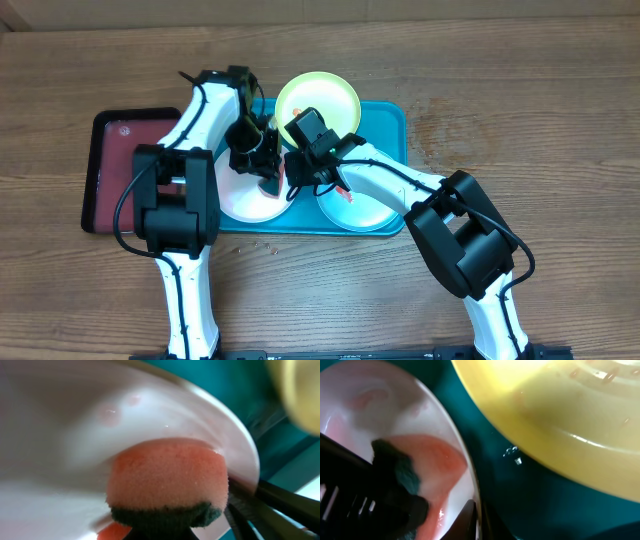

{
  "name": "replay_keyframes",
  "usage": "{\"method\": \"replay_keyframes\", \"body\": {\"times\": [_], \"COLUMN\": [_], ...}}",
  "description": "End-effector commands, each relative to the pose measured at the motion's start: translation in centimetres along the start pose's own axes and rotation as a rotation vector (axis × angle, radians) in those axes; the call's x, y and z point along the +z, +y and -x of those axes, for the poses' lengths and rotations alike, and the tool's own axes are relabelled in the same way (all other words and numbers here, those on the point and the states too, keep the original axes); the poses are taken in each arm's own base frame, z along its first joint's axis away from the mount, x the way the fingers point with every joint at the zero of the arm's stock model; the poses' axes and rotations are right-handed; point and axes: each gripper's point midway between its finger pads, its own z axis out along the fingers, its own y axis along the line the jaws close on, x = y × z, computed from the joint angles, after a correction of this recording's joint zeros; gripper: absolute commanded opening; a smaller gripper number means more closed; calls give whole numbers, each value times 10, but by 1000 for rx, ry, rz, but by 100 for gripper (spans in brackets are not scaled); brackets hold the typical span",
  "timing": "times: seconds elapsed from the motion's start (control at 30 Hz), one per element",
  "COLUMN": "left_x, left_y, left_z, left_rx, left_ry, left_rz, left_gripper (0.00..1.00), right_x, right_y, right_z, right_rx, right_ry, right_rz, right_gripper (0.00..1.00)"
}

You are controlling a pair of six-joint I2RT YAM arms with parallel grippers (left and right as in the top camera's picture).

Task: Clean dirty plates on tray and stack at the side
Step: 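Scrub the white plate with the sponge while the right gripper holds it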

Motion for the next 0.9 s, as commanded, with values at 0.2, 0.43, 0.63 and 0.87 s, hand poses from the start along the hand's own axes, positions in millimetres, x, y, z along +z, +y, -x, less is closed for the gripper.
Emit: {"method": "replay_keyframes", "body": {"times": [0.2,0.43,0.63,0.87], "left_x": [-8,-31,-17,3], "left_y": [96,120,90,41], "left_z": [-9,4,30,31], "left_rx": [-229,-348,-327,-214], "left_ry": [-52,-124,-155,-115], "left_rz": [575,588,276,34], "left_gripper": [4,4,4,4], "right_x": [14,14,13,13], "right_y": [-5,-9,-12,-12], "right_z": [-13,-10,-8,-7], "right_rx": [-1,7,15,14], "right_ry": [39,36,33,30], "right_rz": [-20,-23,-24,-22], "right_gripper": [4,4,4,4]}}
